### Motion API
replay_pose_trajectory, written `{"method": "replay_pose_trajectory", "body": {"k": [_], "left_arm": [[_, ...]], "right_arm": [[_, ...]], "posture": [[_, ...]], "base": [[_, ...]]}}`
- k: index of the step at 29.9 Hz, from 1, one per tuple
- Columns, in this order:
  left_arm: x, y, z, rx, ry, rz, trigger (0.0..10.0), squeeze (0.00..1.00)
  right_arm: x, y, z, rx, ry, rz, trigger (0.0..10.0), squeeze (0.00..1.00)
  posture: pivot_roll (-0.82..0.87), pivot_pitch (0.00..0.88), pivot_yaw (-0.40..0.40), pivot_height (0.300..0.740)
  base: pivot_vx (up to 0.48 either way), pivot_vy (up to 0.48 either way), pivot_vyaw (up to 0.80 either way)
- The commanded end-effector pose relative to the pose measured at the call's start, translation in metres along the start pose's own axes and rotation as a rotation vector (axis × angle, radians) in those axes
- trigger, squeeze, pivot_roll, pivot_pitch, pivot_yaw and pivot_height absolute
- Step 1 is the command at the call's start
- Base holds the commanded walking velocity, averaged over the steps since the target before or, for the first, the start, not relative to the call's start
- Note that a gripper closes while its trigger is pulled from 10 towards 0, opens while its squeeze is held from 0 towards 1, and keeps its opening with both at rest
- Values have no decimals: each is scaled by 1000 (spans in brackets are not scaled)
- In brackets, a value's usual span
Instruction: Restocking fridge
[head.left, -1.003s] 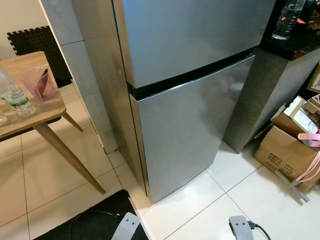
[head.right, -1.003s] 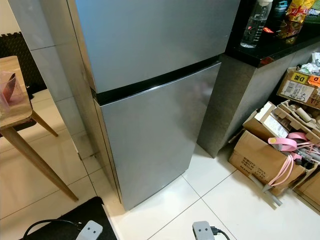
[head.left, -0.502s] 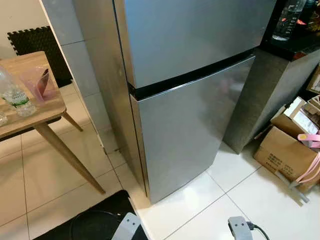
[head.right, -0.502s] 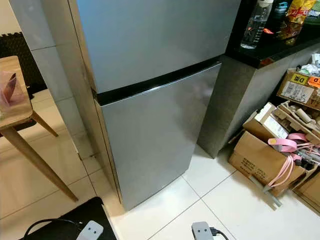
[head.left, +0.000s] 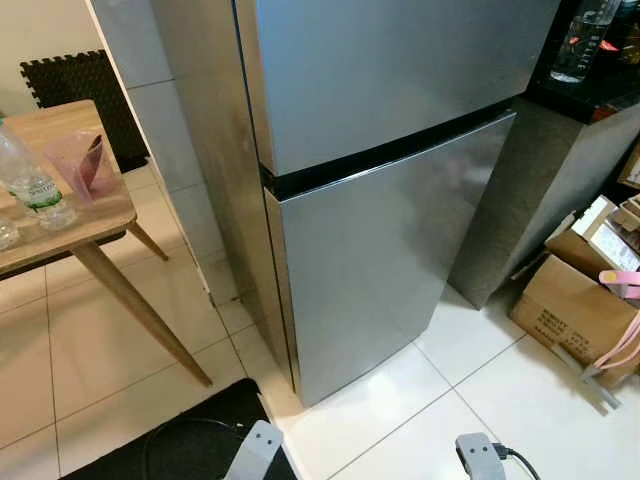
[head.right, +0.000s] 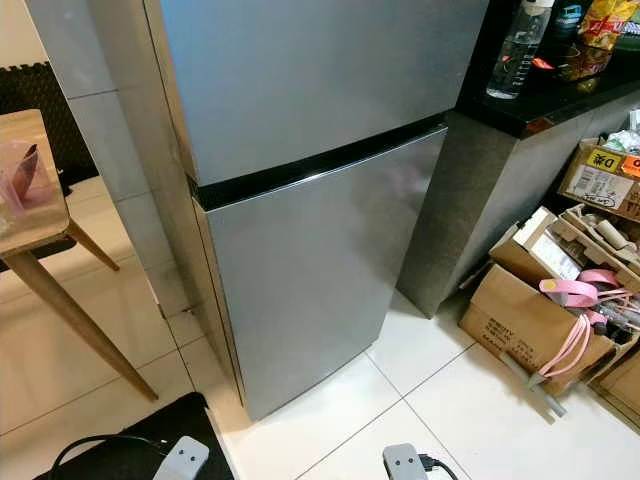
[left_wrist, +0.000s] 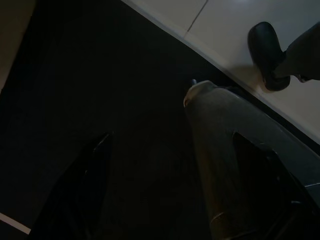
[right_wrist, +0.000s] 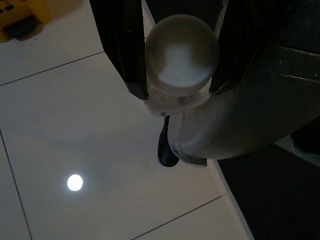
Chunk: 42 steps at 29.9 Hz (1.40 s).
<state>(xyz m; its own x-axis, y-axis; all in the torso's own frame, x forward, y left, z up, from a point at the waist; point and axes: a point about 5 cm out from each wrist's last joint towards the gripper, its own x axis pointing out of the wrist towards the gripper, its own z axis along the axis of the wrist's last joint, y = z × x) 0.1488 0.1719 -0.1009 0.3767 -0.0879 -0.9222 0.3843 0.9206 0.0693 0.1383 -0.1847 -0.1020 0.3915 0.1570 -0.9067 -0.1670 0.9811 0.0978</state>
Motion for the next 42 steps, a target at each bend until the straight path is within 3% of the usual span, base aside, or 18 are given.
{"method": "replay_pose_trajectory", "body": {"k": [1,7,9,21,29,34,42], "left_arm": [[-2,6,-7,25,22,-4,10000,0],[-3,11,-7,63,31,2,10000,0],[-1,8,0,42,6,-8,10000,0],[0,4,4,17,-5,-1,10000,0],[-1,0,-6,9,4,5,10000,0],[-2,3,-15,-50,10,32,10000,0],[-4,17,-11,-86,-18,86,10000,0]], "right_arm": [[4,17,4,47,-26,45,10000,0],[5,20,6,36,-28,57,10000,0],[4,14,4,35,-16,37,10000,0],[3,9,12,17,-35,34,10000,0],[2,7,7,13,-35,17,10000,0],[1,7,-4,32,-27,2,10000,0],[0,3,-6,28,-30,-12,10000,0]], "posture": [[-22,0,3,740],[-23,0,-15,740],[-20,0,0,740],[-22,0,-9,740],[-28,0,-18,740],[-24,1,-14,740],[-37,40,-9,740]], "base": [[0,0,0],[0,0,0],[0,0,0],[0,0,0],[0,0,0],[0,0,0],[0,0,0]]}}
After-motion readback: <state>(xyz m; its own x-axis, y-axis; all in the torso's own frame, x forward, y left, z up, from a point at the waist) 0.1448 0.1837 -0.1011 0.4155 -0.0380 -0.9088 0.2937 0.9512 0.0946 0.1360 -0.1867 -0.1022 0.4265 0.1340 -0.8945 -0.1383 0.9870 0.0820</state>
